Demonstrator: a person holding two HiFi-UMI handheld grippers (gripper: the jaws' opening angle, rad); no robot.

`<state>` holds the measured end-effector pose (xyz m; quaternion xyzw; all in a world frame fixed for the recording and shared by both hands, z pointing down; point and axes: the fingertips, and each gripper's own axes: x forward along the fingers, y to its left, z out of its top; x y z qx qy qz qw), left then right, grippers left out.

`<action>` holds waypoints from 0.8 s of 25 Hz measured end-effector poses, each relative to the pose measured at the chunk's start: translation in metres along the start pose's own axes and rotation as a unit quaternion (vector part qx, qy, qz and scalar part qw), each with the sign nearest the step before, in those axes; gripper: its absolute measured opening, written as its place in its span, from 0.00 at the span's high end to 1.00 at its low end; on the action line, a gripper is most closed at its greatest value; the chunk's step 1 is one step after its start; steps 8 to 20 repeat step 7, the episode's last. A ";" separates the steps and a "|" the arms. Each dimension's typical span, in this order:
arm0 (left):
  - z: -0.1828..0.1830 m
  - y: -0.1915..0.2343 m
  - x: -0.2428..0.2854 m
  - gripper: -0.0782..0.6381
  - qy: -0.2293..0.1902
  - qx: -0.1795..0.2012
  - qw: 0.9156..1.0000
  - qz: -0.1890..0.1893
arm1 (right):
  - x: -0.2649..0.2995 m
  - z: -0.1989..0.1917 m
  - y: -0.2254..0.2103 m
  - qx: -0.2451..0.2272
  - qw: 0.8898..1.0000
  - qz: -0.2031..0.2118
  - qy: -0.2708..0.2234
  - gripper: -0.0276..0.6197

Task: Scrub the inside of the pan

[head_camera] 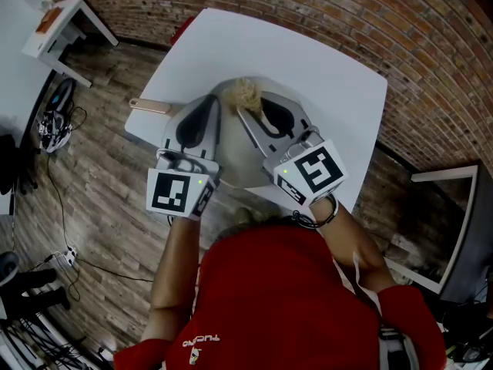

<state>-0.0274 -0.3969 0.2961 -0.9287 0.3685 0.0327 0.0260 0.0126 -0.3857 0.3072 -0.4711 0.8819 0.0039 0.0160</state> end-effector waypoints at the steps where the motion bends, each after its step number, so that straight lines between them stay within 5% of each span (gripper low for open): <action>1: 0.001 0.000 0.001 0.87 -0.001 0.000 1.000 0.001 | 0.000 0.000 -0.001 0.000 1.000 0.000 0.001 0.83; 20: -0.003 -0.003 0.002 0.87 0.005 0.004 1.000 -0.003 | -0.001 -0.002 -0.002 -0.002 1.000 0.001 0.004 0.83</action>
